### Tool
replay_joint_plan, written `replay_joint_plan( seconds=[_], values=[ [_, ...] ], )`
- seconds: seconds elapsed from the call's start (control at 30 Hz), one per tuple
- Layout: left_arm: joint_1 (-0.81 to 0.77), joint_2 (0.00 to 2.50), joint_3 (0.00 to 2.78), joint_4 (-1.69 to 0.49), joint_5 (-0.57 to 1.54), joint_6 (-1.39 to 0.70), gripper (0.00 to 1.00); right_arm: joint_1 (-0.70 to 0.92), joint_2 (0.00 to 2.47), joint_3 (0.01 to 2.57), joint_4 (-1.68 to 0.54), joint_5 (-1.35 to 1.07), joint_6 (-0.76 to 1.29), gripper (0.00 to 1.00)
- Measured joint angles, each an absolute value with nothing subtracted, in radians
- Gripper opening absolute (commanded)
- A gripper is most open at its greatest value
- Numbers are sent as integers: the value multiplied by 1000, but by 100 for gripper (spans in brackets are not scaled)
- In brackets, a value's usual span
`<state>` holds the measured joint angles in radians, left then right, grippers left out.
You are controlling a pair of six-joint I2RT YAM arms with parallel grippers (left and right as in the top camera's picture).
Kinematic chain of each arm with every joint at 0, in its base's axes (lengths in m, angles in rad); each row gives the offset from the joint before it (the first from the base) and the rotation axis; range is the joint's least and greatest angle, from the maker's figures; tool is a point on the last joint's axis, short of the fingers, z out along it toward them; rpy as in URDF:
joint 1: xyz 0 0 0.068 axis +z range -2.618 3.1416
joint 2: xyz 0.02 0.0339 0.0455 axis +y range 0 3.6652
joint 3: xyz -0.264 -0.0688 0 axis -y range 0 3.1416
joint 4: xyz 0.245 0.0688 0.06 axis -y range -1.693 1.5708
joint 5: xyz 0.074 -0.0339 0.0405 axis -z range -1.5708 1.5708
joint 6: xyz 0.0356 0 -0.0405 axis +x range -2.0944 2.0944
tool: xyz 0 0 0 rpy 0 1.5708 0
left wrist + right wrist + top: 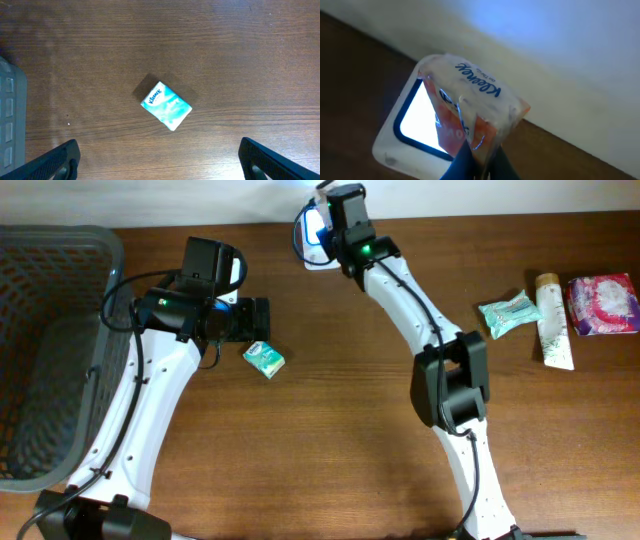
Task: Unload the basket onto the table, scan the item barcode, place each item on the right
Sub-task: 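Carry the orange pack far right and place it by the wipes, then grasp the teal Kleenex pack with the right gripper, then lift the teal pack and hold it up at the scanner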
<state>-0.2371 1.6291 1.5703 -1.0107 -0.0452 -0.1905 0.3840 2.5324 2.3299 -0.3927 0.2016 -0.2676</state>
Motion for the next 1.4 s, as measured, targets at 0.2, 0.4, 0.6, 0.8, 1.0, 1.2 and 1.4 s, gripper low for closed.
replay_joint_plan(
  seconds=[0.2, 0.4, 0.6, 0.8, 1.0, 1.2, 1.4],
  values=[
    [-237, 1629, 1570, -1010, -46, -191, 99, 329, 2464, 2328, -563, 340, -27, 4],
    [-237, 1629, 1571, -1010, -46, -191, 99, -87, 2326, 2337, -1222, 390, 121, 4],
    [-237, 1629, 1570, -1010, -46, -191, 99, -321, 2326, 2331, -1467, 249, 136, 27],
    [-237, 1629, 1570, -1011, -45, -191, 99, -315, 2326, 2252, -1447, 10, 132, 84],
    [-237, 1629, 1570, -1011, -46, -191, 99, -82, 2326, 2240, -1397, -601, -5, 99],
    [-237, 1629, 1571, -1011, -46, -191, 99, 329, 2333, 2231, -1067, -662, 10, 75],
    [-237, 1629, 1571, -1011, -46, -191, 99, 497, 2492, 2230, -926, -667, 76, 69]
  ],
)
